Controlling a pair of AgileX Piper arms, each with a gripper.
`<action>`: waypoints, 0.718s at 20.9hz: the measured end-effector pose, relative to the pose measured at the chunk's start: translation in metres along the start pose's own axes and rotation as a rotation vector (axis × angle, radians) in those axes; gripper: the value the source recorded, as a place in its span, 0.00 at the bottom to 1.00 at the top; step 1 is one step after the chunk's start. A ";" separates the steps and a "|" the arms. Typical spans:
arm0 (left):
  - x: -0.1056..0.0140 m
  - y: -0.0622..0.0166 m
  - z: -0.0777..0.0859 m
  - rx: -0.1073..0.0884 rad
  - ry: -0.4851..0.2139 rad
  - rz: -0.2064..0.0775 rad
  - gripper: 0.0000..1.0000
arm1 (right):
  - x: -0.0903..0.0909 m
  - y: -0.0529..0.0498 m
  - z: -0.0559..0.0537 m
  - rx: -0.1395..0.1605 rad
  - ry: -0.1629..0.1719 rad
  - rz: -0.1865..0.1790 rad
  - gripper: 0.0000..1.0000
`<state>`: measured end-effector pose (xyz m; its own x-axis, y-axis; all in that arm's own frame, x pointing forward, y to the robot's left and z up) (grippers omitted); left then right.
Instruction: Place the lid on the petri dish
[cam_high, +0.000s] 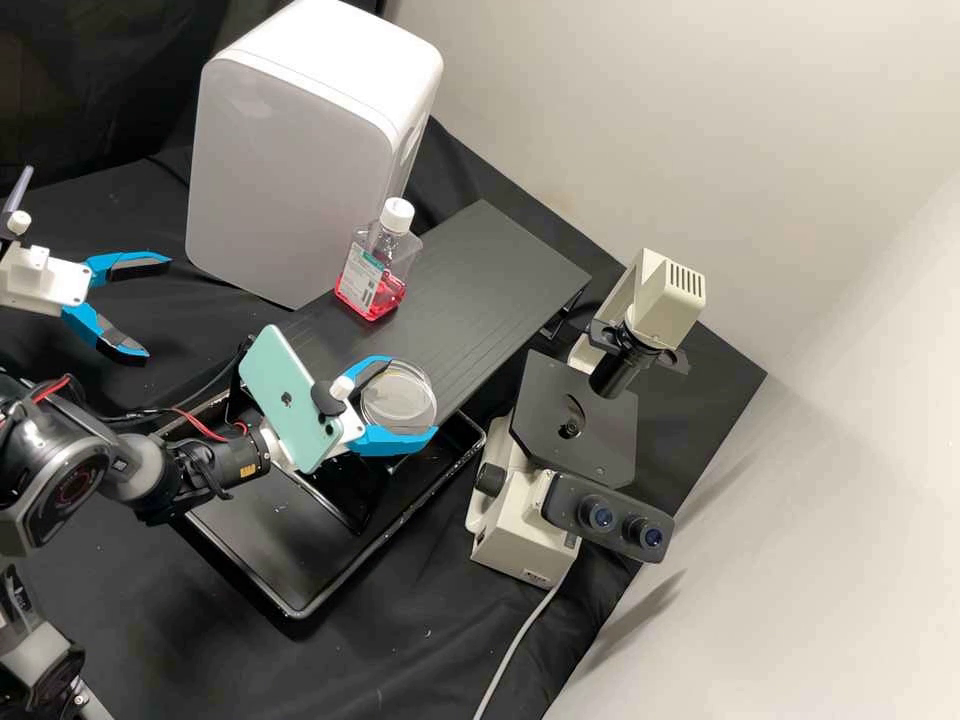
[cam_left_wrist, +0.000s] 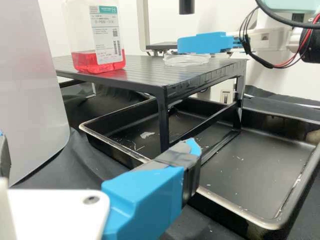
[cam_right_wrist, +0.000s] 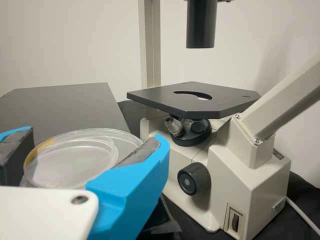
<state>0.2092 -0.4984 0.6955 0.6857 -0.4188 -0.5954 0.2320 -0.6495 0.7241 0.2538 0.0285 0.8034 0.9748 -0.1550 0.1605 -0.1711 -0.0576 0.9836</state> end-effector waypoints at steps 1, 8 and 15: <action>0.000 0.0000 0.000 0.000 0.000 0.000 1.00 | 0.000 -0.001 -0.001 0.000 0.003 -0.003 0.00; 0.000 0.0000 0.000 0.000 0.000 0.000 1.00 | -0.005 -0.005 -0.011 -0.003 0.044 -0.024 0.00; 0.000 0.0000 0.000 0.000 0.000 0.000 1.00 | -0.004 -0.008 -0.019 -0.060 0.050 -0.030 0.00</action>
<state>0.2092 -0.4984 0.6955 0.6857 -0.4188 -0.5954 0.2320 -0.6495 0.7241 0.2544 0.0481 0.7965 0.9855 -0.1050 0.1336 -0.1346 -0.0019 0.9909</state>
